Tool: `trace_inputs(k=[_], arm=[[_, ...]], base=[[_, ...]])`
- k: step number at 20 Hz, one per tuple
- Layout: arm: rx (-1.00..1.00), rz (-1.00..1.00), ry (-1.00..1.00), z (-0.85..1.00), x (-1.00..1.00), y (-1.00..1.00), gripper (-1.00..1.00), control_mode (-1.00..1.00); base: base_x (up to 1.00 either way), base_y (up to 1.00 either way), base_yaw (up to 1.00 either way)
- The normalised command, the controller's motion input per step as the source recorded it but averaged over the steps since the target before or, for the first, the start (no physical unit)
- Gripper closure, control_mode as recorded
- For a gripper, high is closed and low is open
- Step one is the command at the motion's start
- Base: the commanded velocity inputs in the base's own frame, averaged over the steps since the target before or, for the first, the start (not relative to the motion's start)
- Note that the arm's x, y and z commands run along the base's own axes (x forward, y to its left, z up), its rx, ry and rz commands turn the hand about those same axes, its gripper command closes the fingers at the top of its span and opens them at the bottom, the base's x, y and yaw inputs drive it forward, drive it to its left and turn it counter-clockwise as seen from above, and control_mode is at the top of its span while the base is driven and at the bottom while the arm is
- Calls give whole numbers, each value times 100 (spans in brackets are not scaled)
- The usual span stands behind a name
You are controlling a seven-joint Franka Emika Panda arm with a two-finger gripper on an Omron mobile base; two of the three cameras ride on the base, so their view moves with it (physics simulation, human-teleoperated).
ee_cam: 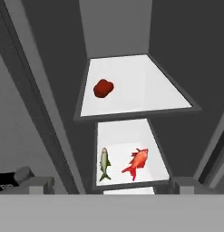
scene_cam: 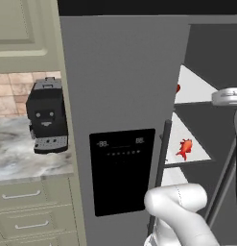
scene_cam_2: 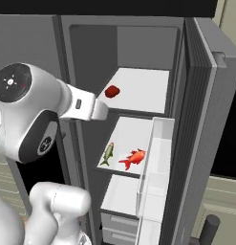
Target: Gather the bell pepper and squash from the fridge and place them on a tray on the dining counter. Then gather the fishs from the fridge and place them on the other tray.
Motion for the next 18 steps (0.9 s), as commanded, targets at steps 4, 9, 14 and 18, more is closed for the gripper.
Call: trace_inputs(k=[4, 9, 14, 18], arm=[[4, -2, 3, 0, 60, -36, -100, -100], [3, 0, 0, 0, 65, -12, -100, -100], [0, 0, 0, -2, 68, 0, -100, -100], [0, 0, 0, 0, 61, 0, -100, -100]], base=[[0, 0, 0], [0, 0, 0], [0, 0, 0], [0, 0, 0]])
